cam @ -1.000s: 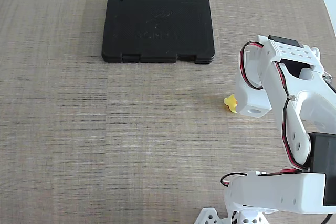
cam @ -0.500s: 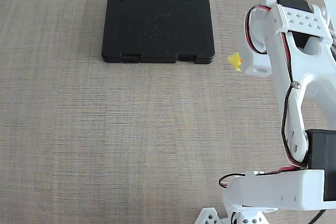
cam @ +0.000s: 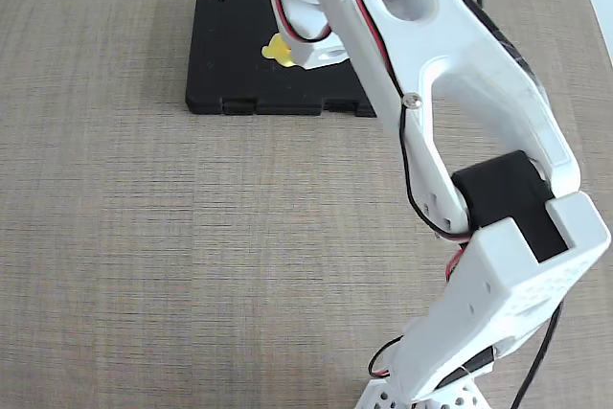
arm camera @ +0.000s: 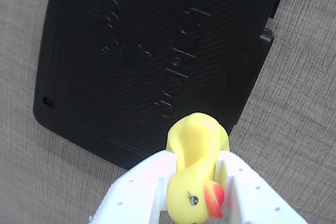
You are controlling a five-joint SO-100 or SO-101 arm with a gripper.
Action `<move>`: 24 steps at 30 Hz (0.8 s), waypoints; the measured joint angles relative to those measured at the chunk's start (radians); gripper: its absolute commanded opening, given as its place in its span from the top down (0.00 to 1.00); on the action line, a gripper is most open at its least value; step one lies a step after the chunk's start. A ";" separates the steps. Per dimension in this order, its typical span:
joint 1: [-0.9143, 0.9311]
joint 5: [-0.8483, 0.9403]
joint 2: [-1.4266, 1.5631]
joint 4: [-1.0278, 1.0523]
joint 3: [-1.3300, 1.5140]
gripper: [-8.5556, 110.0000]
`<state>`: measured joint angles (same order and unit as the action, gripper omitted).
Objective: Grasp a duck and put it on the black surface.
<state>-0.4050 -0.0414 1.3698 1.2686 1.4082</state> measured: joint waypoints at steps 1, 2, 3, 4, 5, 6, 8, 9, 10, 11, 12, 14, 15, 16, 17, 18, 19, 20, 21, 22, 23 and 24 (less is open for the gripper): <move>-0.002 0.000 -0.028 -0.014 -0.015 0.87; 0.002 0.000 -0.051 -0.028 -0.026 0.85; 0.002 0.000 -0.072 -0.043 -0.032 0.84; -0.002 0.000 -0.091 -0.055 -0.038 0.83; -0.003 0.000 -0.107 -0.067 -0.041 0.82; -0.005 0.000 -0.123 -0.080 -0.044 0.81; -0.005 0.000 -0.146 -0.098 -0.044 0.79; -0.005 0.000 -0.156 -0.107 -0.048 0.79; -0.005 0.000 -0.166 -0.118 -0.052 0.78; -0.005 0.000 -0.175 -0.130 -0.054 0.77; -0.005 0.000 -0.181 -0.141 -0.054 0.77; -0.005 0.000 -0.193 -0.166 -0.054 0.77; -0.005 0.000 -0.198 -0.178 -0.054 0.77; -0.005 0.000 -0.204 -0.190 -0.054 0.77; -0.005 0.000 -0.209 -0.204 -0.054 0.77; -0.005 0.000 -0.212 -0.215 -0.054 0.77; -0.005 -0.002 -0.218 -0.227 -0.054 0.77; -0.003 -0.003 -0.225 -0.238 -0.054 0.77; 0.000 -0.005 -0.232 -0.249 -0.054 0.77; 0.009 -0.005 -0.235 -0.258 -0.054 0.77; 0.020 -0.005 -0.236 -0.264 -0.054 0.77; 0.031 -0.005 -0.236 -0.264 -0.054 0.77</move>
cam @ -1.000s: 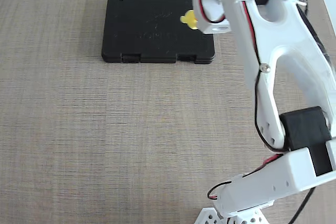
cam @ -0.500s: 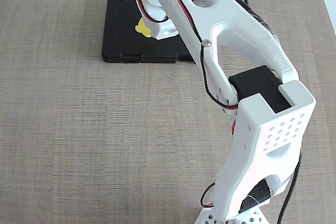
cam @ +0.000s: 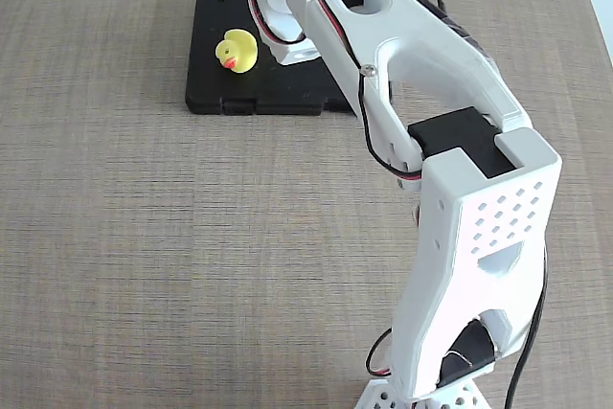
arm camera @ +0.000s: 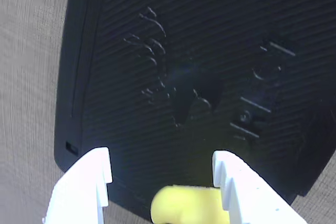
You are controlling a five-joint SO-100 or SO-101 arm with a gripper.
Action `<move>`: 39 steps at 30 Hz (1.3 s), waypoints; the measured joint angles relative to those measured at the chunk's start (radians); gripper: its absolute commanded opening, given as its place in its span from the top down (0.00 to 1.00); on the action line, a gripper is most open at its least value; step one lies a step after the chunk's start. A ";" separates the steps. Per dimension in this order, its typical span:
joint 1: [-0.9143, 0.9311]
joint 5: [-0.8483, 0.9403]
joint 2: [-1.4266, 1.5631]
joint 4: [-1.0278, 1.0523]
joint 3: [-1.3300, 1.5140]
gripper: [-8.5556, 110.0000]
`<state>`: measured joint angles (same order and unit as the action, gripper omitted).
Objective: Grasp a duck and put it on the black surface.
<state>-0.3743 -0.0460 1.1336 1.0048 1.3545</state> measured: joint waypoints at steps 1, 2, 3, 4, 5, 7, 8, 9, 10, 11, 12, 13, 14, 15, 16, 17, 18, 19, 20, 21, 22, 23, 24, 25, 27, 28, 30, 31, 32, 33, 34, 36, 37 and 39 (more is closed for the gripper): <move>0.014 0.000 0.000 0.000 0.000 0.77; 0.026 0.002 0.000 0.000 0.000 0.77; 0.038 0.005 0.000 0.000 0.000 0.77; 0.052 0.005 0.002 0.000 0.000 0.77; 0.064 0.005 0.003 0.000 0.000 0.77; 0.094 0.005 0.005 0.006 0.000 0.77; 0.106 0.005 0.026 0.021 0.003 0.77; 0.118 0.005 0.067 0.040 0.015 0.77; 0.129 0.012 0.126 0.063 0.034 0.77; 0.138 0.011 0.193 0.092 0.057 0.77; 0.146 0.008 0.264 0.123 0.087 0.77; 0.152 0.008 0.337 0.156 0.120 0.77; 0.160 0.008 0.413 0.186 0.156 0.78; 0.167 0.008 0.491 0.213 0.198 0.78; 0.178 0.008 0.571 0.233 0.242 0.78; 0.192 0.008 0.653 0.249 0.288 0.78; 0.209 0.008 0.738 0.261 0.341 0.78; 0.229 0.008 0.824 0.268 0.391 0.78; 0.252 0.008 0.913 0.272 0.446 0.78; 0.276 0.008 1.003 0.275 0.503 0.78; 0.299 0.008 1.092 0.275 0.558 0.78; 0.325 0.008 1.178 0.275 0.615 0.79; 0.348 0.008 1.261 0.275 0.673 0.80; 0.370 0.008 1.338 0.275 0.730 0.82; 0.402 0.008 1.479 0.276 0.842 0.88; 0.410 0.008 1.546 0.276 0.893 0.91; 0.426 0.008 1.664 0.276 0.991 0.95; 0.431 0.008 1.710 0.276 1.039 0.94; 0.434 0.008 1.753 0.276 1.083 0.93; 0.436 0.008 1.795 0.276 1.124 0.91; 0.436 0.008 1.835 0.276 1.160 0.91; 0.437 0.008 1.904 0.276 1.233 0.91; 0.439 0.008 1.934 0.276 1.269 0.92; 0.443 0.008 1.990 0.276 1.333 0.93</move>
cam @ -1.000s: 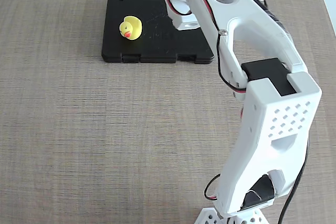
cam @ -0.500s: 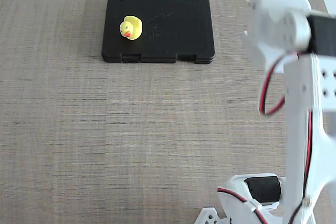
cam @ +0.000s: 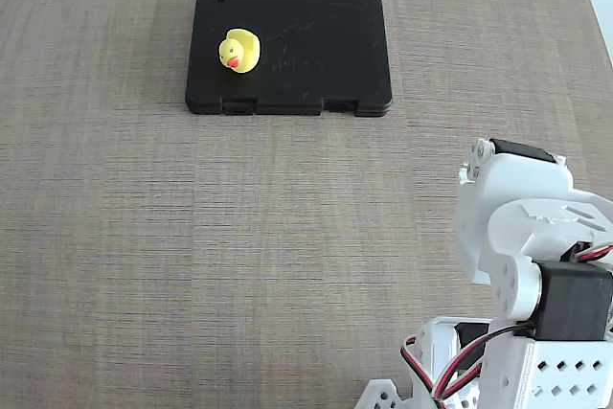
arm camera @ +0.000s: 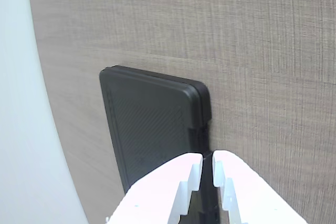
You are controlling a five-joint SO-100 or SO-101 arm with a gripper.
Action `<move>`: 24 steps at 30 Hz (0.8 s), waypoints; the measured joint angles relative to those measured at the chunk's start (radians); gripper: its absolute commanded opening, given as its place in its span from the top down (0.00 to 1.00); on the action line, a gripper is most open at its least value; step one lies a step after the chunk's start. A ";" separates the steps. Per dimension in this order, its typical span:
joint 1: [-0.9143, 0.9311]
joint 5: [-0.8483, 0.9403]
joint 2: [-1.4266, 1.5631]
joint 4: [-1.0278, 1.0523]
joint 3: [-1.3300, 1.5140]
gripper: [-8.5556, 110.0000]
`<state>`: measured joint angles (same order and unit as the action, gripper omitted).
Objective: Grasp a duck and put it on the black surface.
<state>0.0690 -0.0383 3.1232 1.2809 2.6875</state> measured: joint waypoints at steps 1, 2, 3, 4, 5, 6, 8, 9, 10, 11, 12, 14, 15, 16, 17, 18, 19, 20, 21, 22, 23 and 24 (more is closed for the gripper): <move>0.000 0.000 0.023 0.000 0.031 0.93; 0.000 0.000 0.048 0.000 0.058 0.93; 0.000 0.000 0.069 0.005 0.084 0.93; 0.000 0.000 0.086 0.009 0.109 0.93; 0.000 0.000 0.104 0.012 0.129 0.93; 0.000 0.000 0.121 0.012 0.152 0.93; 0.000 0.000 0.153 0.012 0.187 0.93; 0.000 0.000 0.163 0.012 0.204 0.93; 0.000 0.000 0.166 0.012 0.219 0.93; 0.000 0.000 0.170 0.012 0.233 0.93; 0.000 0.000 0.172 0.012 0.249 0.93; -0.003 0.000 0.172 0.012 0.267 0.93; -0.005 0.000 0.173 0.012 0.276 0.93; -0.005 0.000 0.173 0.012 0.285 0.93; -0.005 0.000 0.173 0.012 0.296 0.93; -0.006 0.000 0.173 0.011 0.307 0.93; -0.006 0.000 0.173 0.008 0.318 0.93; -0.008 0.000 0.173 0.002 0.331 0.93; -0.017 0.000 0.173 -0.003 0.345 0.93; -0.031 0.000 0.173 -0.005 0.357 0.93; -0.043 0.000 0.173 -0.006 0.362 0.93; -0.058 0.000 0.173 -0.006 0.362 0.93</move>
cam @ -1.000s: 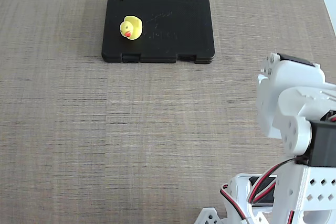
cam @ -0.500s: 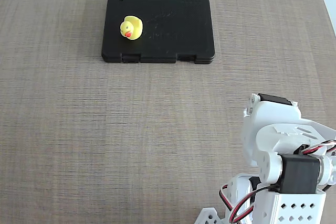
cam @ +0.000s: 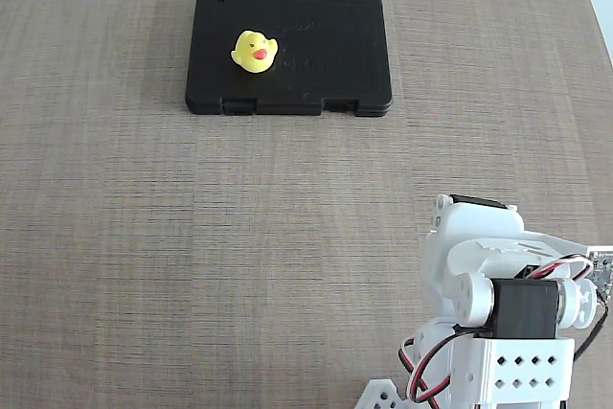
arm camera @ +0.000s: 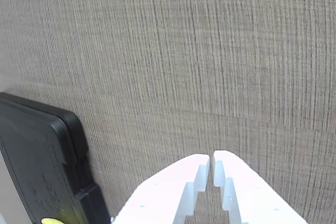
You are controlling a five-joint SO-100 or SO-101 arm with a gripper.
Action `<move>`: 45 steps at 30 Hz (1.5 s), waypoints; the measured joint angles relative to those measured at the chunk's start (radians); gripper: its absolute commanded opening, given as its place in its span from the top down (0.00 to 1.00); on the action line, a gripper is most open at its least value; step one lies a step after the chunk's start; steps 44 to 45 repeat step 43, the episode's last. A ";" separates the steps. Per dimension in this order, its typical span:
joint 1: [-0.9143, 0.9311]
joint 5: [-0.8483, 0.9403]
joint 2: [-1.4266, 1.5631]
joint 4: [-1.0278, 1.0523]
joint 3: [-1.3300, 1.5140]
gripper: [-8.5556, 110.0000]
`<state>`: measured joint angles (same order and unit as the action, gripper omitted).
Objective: Grasp a duck and put it on the black surface.
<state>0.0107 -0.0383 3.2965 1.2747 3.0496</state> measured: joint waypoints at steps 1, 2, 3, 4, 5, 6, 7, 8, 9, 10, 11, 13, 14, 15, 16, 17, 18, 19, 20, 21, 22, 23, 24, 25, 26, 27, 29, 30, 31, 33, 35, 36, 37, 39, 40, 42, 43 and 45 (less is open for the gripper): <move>-0.012 0.000 0.000 0.000 0.003 0.93; -0.020 0.000 0.000 0.000 0.003 0.93; -0.026 0.000 0.000 0.000 0.003 0.93; -0.031 0.000 0.000 0.000 0.003 0.93; -0.034 0.000 0.000 0.000 0.003 0.93; -0.037 0.000 0.000 0.000 0.003 0.93; -0.037 0.000 0.000 0.000 0.003 0.93; -0.037 0.000 0.000 0.000 0.003 0.93; -0.037 0.000 0.000 0.000 0.003 0.93; -0.037 0.000 0.000 0.000 0.003 0.93; -0.037 0.000 0.000 0.000 0.003 0.93; -0.037 0.000 0.000 0.000 0.003 0.93; -0.037 0.000 0.000 0.000 0.003 0.93; -0.037 0.000 0.000 0.000 0.003 0.93; -0.037 0.000 0.000 0.000 0.003 0.93; -0.037 0.000 0.000 0.000 0.003 0.93; -0.037 0.000 0.000 0.000 0.003 0.93; -0.037 0.000 0.000 0.000 0.003 0.93; -0.037 0.000 0.000 0.000 0.003 0.93; -0.037 0.000 0.000 0.000 0.003 0.93; -0.037 0.000 0.000 0.000 0.003 0.93; -0.037 0.000 0.000 0.000 0.003 0.93; -0.037 0.000 0.000 0.000 0.003 0.93; -0.037 0.002 0.000 0.000 0.003 0.93; -0.037 0.002 0.000 0.000 0.003 0.93; -0.037 0.002 0.000 0.000 0.003 0.93; -0.037 0.002 0.000 0.000 0.003 0.93; -0.037 0.002 0.000 0.000 0.003 0.93; -0.037 0.002 0.000 0.000 0.003 0.93; -0.037 0.002 0.000 0.000 0.003 0.93; -0.037 0.002 0.000 0.000 0.003 0.93; -0.037 0.002 0.000 0.000 0.005 0.93; -0.037 0.002 0.000 0.000 0.005 0.93; -0.037 0.002 0.000 0.000 0.005 0.93; -0.037 0.002 0.000 0.000 0.005 0.93; -0.037 0.002 0.000 0.000 0.005 0.93; -0.037 0.002 0.000 0.000 0.005 0.93; -0.037 0.002 0.000 0.000 0.005 0.93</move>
